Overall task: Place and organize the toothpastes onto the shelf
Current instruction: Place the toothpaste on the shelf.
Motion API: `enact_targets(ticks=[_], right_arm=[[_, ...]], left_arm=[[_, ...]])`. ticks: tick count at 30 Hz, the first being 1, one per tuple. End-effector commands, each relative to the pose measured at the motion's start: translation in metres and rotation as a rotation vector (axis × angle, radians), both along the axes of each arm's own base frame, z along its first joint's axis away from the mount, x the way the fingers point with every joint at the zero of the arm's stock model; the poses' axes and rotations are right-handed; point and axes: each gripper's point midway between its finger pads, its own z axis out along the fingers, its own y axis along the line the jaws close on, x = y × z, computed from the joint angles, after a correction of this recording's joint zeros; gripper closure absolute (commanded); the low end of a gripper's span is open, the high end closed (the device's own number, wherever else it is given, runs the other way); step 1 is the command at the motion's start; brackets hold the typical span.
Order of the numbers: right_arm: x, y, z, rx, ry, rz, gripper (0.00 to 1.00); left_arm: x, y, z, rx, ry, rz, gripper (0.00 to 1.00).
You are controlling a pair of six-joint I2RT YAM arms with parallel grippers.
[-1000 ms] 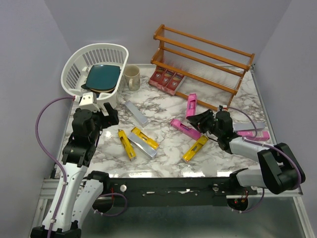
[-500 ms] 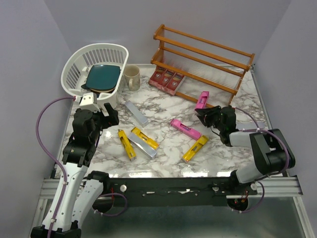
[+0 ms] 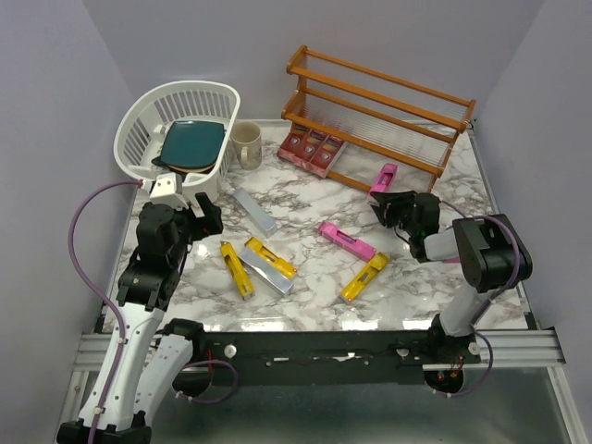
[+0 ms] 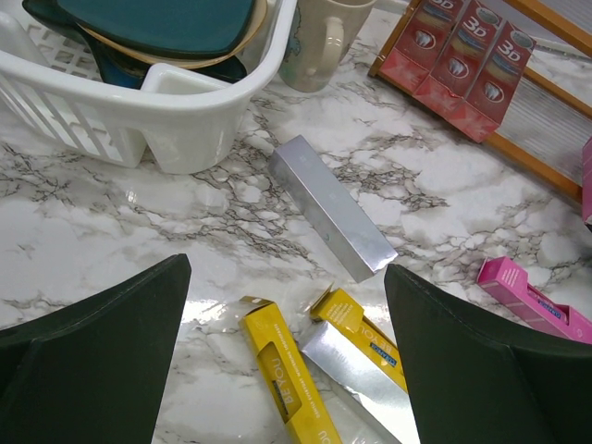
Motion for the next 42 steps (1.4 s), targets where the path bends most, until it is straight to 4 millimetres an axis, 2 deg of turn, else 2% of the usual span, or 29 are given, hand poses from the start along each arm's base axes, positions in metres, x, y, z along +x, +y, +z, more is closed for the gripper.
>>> enact_targets(ticks=[1,7,10,14,20,23,25,26,28,29,31,33,37,39,40,41,42], right_arm=[[0.016,-0.014,-0.001,0.022,0.011,-0.053,0.48],[0.011,-0.021,-0.009,0.055,0.024,-0.071,0.45],[0.007,-0.021,-0.014,0.053,0.043,-0.061,0.37],[0.002,-0.019,-0.019,0.048,0.053,-0.048,0.20],[-0.007,-0.015,-0.017,0.018,0.056,-0.006,0.02],[-0.016,-0.015,-0.017,-0.031,0.068,0.028,0.00],[-0.025,-0.015,-0.024,-0.073,0.105,0.052,0.00],[-0.028,-0.015,-0.018,-0.094,0.089,0.063,0.00],[-0.039,-0.015,-0.025,-0.161,0.118,0.103,0.00],[-0.040,-0.016,-0.015,-0.184,0.091,0.112,0.00],[-0.050,-0.019,-0.018,-0.256,0.089,0.147,0.00],[-0.055,-0.022,-0.011,-0.343,0.058,0.176,0.00],[-0.070,-0.033,-0.015,-0.508,0.099,0.232,0.00],[-0.062,-0.038,-0.004,-0.643,0.079,0.247,0.00],[-0.067,-0.040,-0.010,-0.691,0.124,0.266,0.00],[-0.057,-0.038,0.005,-0.762,0.101,0.249,0.00],[-0.055,-0.040,0.007,-0.838,0.101,0.259,0.00]], left_arm=[[-0.001,-0.007,0.000,-0.014,-0.007,-0.029,0.01],[-0.002,-0.007,0.002,-0.016,-0.013,-0.032,0.01],[-0.002,-0.009,0.002,-0.016,-0.015,-0.038,0.01],[-0.003,-0.009,0.002,-0.016,-0.016,-0.041,0.01],[-0.003,-0.010,0.004,-0.018,-0.021,-0.042,0.01],[-0.004,-0.010,0.004,-0.019,-0.022,-0.045,0.01],[-0.004,-0.010,0.005,-0.020,-0.026,-0.047,0.01],[-0.005,-0.011,0.005,-0.021,-0.028,-0.049,0.01],[-0.005,-0.010,0.005,-0.020,-0.028,-0.047,0.01],[-0.006,-0.011,0.006,-0.023,-0.031,-0.048,0.01],[-0.006,-0.011,0.007,-0.023,-0.037,-0.050,0.01],[-0.007,-0.011,0.007,-0.022,-0.037,-0.053,0.01],[-0.008,-0.012,0.008,-0.026,-0.043,-0.056,0.01],[-0.009,-0.011,0.010,-0.025,-0.049,-0.056,0.01],[-0.009,-0.011,0.010,-0.025,-0.050,-0.056,0.01],[-0.009,-0.012,0.011,-0.028,-0.053,-0.058,0.01],[-0.009,-0.011,0.011,-0.026,-0.055,-0.057,0.01]])
